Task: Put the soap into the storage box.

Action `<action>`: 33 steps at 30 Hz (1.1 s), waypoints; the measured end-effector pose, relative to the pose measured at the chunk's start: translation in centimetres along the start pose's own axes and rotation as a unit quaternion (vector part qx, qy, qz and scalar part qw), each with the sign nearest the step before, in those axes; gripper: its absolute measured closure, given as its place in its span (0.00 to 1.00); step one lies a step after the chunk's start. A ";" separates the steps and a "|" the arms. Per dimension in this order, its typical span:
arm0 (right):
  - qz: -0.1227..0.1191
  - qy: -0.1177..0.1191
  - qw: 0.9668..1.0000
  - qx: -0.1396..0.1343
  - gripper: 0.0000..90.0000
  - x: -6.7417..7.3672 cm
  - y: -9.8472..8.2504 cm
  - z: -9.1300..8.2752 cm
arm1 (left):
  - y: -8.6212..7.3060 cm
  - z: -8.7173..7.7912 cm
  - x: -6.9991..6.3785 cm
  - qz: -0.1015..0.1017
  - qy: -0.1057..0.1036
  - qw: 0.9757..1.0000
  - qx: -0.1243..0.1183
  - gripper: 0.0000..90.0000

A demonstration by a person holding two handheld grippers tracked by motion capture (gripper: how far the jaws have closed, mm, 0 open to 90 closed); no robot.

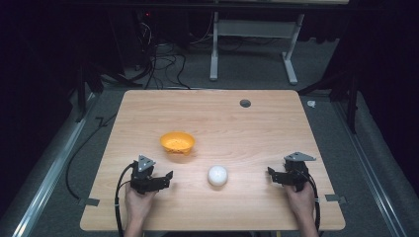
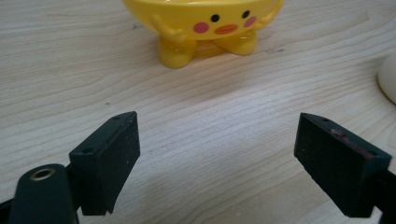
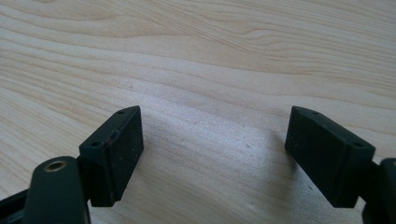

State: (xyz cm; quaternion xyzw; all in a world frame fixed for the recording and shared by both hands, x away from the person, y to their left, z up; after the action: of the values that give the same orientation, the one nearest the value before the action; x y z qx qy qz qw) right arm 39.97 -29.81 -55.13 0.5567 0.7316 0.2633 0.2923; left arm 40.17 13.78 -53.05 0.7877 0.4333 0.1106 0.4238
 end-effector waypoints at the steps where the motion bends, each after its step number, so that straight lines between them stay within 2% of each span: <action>1: 0.000 0.000 1.000 0.000 0.23 0.0 0.0 0.0 | 0.1 -0.1 -0.2 0.001 -0.005 1.000 0.001 0.17; 8: 0.000 0.000 1.000 0.000 0.23 0.0 0.0 0.0 | 0.8 -0.3 -1.6 0.018 -0.021 1.000 -0.002 0.16; 14: 0.000 0.000 1.000 0.000 0.23 0.0 0.0 0.0 | 1.3 0.4 -2.7 0.030 -0.038 0.999 0.011 0.17; 18: 0.000 0.000 1.000 0.000 0.23 0.0 0.0 0.0 | 1.5 0.7 -3.5 0.045 -0.047 0.998 0.018 0.17; 20: 0.000 0.000 1.000 0.000 0.23 0.0 0.0 0.0 | 1.7 0.8 -3.8 0.053 -0.044 0.997 0.018 0.17; 22: 0.000 0.000 1.000 0.000 0.23 0.0 0.0 0.0 | 1.8 0.9 -4.1 0.052 -0.056 0.997 0.025 0.17; 24: 0.000 0.000 1.000 0.000 0.23 0.0 0.0 0.0 | 1.9 1.0 -4.4 0.059 -0.059 0.996 0.027 0.17; 28: 0.000 0.000 1.000 0.000 0.23 0.0 0.0 0.0 | 2.1 1.1 -5.0 0.066 -0.066 0.995 0.029 0.17; 33: 0.000 0.000 1.000 0.000 0.23 0.0 0.0 0.0 | 2.6 1.5 -6.1 0.071 -0.086 0.993 0.026 0.17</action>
State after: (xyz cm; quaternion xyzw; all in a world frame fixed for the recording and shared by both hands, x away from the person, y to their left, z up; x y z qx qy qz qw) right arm 39.97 -29.81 -55.13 0.5566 0.7317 0.2633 0.2924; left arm 38.84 7.50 -50.81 0.8339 0.3411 0.0610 0.4295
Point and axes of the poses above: each handheld gripper's, and its own axes: z roughly forward along the jaws, y roughly out of its top, x roughly to its left, the point moved 7 cm from there along z, roughly forward along the jaws, and after that the axes turned 10 degrees about -y, right-handed, at the moved point
